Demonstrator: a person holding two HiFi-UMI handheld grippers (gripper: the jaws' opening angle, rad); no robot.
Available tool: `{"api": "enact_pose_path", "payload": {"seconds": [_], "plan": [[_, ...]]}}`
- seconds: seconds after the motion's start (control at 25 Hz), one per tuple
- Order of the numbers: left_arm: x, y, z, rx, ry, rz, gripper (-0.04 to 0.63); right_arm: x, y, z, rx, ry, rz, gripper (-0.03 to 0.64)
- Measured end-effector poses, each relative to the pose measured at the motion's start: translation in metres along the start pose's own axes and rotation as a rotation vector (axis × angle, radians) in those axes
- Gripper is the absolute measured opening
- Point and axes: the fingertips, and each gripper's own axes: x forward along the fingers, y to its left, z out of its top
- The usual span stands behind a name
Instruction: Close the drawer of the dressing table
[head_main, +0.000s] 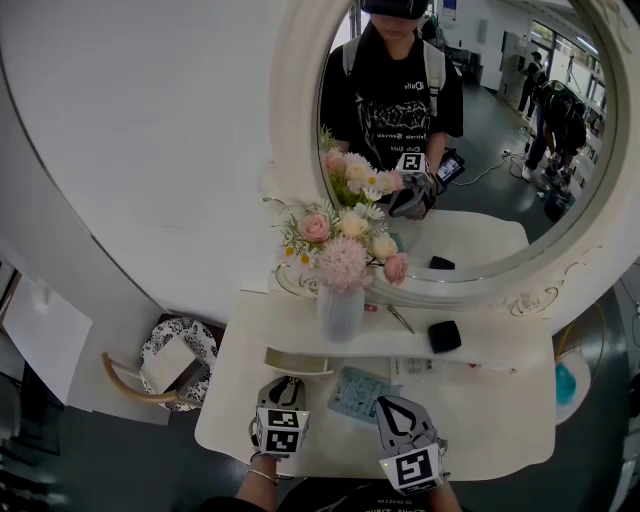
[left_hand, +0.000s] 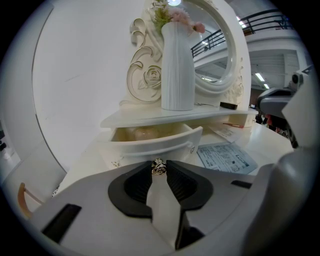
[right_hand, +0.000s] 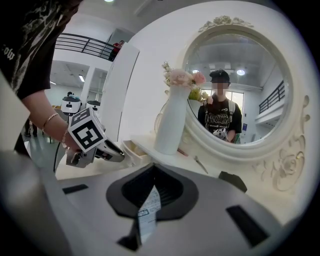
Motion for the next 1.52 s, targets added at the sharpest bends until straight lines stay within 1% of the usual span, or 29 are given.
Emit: {"api": "enact_pose_path", "payload": {"seconds": [0.68, 0.88, 1.08, 1.28, 1.52], "plan": [[0.002, 0.002, 0.0, 0.015, 0.01, -0.004, 0.1, -0.001, -0.005, 0.002, -0.006, 0.015, -0.01, 0.011], [0.003, 0.002, 0.0, 0.014, 0.007, 0.0, 0.101, -0.001, -0.006, -0.002, 0.011, 0.001, -0.018, 0.011], [0.005, 0.002, 0.001, 0.011, 0.007, 0.001, 0.1, -0.002, -0.006, -0.003, -0.004, 0.022, -0.018, 0.011], [0.006, 0.002, -0.001, 0.0, 0.015, -0.006, 0.1, -0.001, -0.008, -0.006, 0.003, 0.015, -0.032, 0.011], [0.007, 0.002, 0.002, 0.006, 0.004, -0.003, 0.1, -0.002, -0.01, -0.013, -0.012, 0.036, -0.04, 0.011]]}}
